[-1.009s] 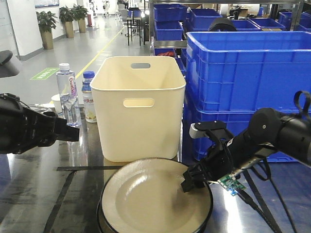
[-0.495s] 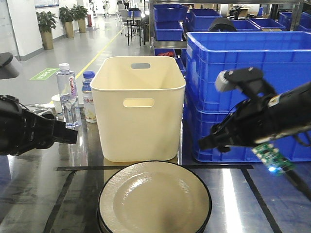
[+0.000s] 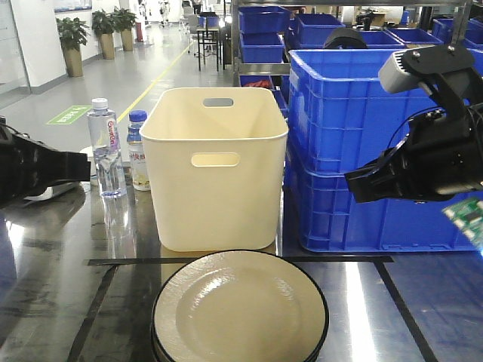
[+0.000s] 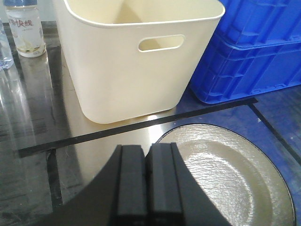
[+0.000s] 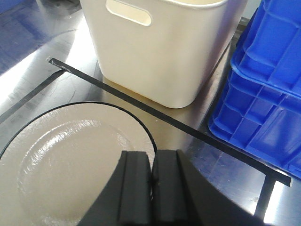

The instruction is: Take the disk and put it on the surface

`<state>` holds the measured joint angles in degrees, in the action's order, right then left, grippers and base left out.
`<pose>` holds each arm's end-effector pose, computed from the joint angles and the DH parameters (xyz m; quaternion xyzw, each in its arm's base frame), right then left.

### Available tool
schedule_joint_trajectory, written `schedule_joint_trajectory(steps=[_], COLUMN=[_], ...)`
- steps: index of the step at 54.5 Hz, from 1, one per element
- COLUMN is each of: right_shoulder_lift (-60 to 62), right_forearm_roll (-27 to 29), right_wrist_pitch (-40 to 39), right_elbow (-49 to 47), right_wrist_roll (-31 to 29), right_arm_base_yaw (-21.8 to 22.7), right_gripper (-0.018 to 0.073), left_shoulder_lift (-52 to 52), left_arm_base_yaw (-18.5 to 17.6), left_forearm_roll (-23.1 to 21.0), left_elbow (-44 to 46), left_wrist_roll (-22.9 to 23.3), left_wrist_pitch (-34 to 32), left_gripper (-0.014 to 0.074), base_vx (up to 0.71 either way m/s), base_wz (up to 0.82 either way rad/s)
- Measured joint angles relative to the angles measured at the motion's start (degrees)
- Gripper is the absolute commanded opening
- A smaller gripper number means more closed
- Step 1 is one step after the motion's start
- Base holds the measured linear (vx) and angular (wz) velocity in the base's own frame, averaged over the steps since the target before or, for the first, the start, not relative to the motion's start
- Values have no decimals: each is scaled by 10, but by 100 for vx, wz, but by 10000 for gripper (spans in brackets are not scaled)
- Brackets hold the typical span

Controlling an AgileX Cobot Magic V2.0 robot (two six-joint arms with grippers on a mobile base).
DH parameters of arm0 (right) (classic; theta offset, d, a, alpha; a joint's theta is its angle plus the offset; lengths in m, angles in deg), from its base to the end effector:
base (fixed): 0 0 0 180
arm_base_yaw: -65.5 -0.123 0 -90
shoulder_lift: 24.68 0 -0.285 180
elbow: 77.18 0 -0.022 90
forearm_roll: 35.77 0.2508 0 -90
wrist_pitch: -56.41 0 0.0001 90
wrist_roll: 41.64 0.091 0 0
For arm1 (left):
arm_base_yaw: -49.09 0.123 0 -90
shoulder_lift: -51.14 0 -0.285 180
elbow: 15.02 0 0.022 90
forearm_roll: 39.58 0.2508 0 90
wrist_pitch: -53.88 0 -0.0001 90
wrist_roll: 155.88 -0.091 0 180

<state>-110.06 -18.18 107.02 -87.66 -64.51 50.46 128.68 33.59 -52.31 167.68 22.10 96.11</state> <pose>0.2713 0.0949 0.4439 -0.2550 0.8414 0.1182 0.4616 0.2425 -0.0813 0.4481 0.0983 0.8426 -0.1666 0.5027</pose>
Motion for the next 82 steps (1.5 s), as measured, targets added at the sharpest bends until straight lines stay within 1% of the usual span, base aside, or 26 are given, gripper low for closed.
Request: schedule_joint_trajectory(steps=[4,31,36,41,46,52,55,59,62,68,73,77,82], right_shoulder_lift=[0,0,0,0,0,0,0,0,0,0,0,0,0], right_forearm_roll=[0,0,0,0,0,0,0,0,0,0,0,0,0], right_wrist_pitch=[3,3,3,3,3,3,3,3,3,3,3,3,3], right_elbow=[0,0,0,0,0,0,0,0,0,0,0,0,0], right_wrist_roll=[0,0,0,0,0,0,0,0,0,0,0,0,0], right_arm_base_yaw=[0,0,0,0,0,0,0,0,0,0,0,0,0], right_gripper=[-14,-11,-11,-11,-11,-11,-11,-11,-11,-11,-11,-11,-11], left_shoulder_lift=[0,0,-13,-50,-114,-208,-254,-318,-356,-429,-469,-504,-561], left_arm_base_yaw=[0,0,0,0,0,0,0,0,0,0,2,16,53], left_forearm_roll=[0,1,14,21,22,22,22,22,22,22,22,22,22], left_elbow=[0,0,-22,-85,-196,-358,-432,-523,-578,-661,-705,-730,-758], left_wrist_roll=[0,0,0,0,0,0,0,0,0,0,0,1,1], left_wrist_pitch=[0,0,-21,-74,-177,-330,-388,-440,-461,-475,-475,-475,-475], left_gripper=[-10,-9,-9,-8,-8,-8,-8,-8,-8,-8,-8,-8,-8], base_vx=[0,0,0,0,0,0,0,0,0,0,0,0,0], base_wz=[0,0,0,0,0,0,0,0,0,0,0,0,0])
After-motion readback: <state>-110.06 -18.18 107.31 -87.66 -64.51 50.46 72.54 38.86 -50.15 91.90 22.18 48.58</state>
